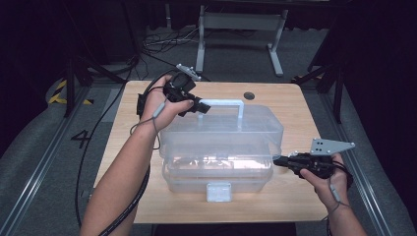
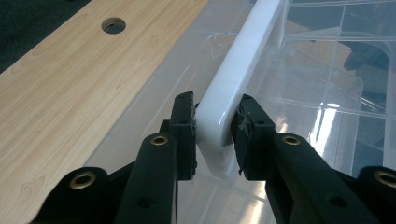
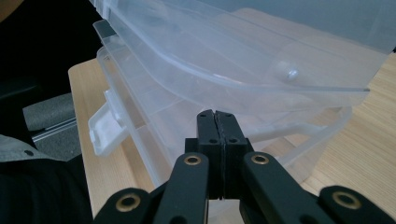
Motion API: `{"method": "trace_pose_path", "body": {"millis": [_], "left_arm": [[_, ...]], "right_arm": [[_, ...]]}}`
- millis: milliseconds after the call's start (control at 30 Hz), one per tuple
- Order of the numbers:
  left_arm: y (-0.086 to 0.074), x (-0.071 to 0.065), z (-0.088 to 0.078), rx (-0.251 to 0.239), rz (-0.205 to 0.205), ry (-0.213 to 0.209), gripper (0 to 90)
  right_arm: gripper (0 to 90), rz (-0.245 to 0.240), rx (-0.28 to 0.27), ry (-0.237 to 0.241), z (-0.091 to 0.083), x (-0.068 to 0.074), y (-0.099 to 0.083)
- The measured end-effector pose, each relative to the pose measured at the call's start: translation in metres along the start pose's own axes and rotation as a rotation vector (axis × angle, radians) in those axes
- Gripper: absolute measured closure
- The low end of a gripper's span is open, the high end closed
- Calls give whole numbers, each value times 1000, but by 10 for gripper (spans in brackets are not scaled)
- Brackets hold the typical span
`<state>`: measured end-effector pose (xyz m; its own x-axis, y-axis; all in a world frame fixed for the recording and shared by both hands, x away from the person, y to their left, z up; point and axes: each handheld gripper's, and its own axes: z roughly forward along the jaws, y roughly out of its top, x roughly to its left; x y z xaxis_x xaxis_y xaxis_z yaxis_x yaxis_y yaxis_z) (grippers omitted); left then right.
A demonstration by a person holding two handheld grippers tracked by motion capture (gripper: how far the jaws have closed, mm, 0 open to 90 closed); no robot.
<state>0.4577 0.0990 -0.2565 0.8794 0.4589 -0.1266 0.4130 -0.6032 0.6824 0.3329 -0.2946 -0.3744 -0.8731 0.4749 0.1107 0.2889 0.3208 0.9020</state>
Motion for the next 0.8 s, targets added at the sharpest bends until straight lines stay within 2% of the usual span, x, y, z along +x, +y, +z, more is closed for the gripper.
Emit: {"method": "trace_pose_path", "body": {"millis": [133,367,467,567,667,733,800], "left_arm": [[1,0,0,2,3,10,714],[1,-2,-1,-4,-5,23,691],[3,-6,-9,-28,16,60,553],[3,-8,-16,-38,27,55,546],[1,-12,-27,-45,39,76,536],[-3,-14,-36,-54,43,88,546],[-8,-17,-45,-74,42,106,598]], "right_arm": [[900,3,-28,-7,-1,1,1],[900,5,-28,-15,-3,1,2],[900,6,-24,-16,-3,1,1],[900,5,-21,-16,-4,0,2],[900,3,-21,-16,-3,0,2],[900,3,-19,-15,-3,0,3],[900,3,-17,-15,-2,0,3]]}}
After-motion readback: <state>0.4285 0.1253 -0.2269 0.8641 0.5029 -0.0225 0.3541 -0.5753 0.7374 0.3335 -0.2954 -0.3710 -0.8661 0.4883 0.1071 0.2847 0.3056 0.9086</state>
